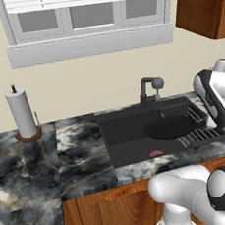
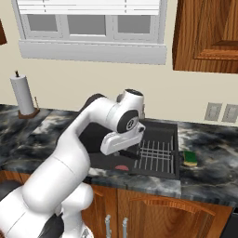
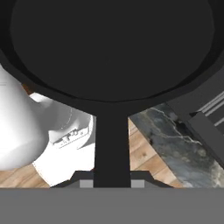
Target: Pick the pan and sponge and place them into the sink. Then turn on the water.
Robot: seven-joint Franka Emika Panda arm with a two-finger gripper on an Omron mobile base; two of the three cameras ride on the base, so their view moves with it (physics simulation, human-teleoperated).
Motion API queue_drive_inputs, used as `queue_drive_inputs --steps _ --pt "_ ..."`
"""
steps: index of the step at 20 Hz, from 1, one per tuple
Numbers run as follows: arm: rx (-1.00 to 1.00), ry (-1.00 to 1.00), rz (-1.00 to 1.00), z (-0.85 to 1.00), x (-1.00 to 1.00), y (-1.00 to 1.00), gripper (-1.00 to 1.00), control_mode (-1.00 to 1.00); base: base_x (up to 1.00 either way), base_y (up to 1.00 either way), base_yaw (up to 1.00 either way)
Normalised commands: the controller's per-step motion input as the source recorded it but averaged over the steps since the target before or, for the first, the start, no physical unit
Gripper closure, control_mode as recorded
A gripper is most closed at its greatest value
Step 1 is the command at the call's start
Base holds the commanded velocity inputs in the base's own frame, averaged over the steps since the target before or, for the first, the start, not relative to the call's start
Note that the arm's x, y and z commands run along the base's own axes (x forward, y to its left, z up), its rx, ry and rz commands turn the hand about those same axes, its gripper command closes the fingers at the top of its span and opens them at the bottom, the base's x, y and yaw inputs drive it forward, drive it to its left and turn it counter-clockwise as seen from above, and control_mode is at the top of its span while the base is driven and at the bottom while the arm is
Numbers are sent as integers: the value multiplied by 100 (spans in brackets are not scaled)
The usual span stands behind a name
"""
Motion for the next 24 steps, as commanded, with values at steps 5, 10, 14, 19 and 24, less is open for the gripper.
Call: queue_drive_inputs --steps 5,10,14,19,24 --pt "-3 0 -6 -23 1 25 100 -100 0 0 0" --pt "0 0 -8 -28 0 31 100 -100 0 0 0" --pt "0 0 -13 -12 5 25 100 -100 0 0 0" --pt "0 -4 -14 -12 5 16 100 -100 0 0 0" --pt "0 -3 -12 -12 0 13 100 -100 0 0 0"
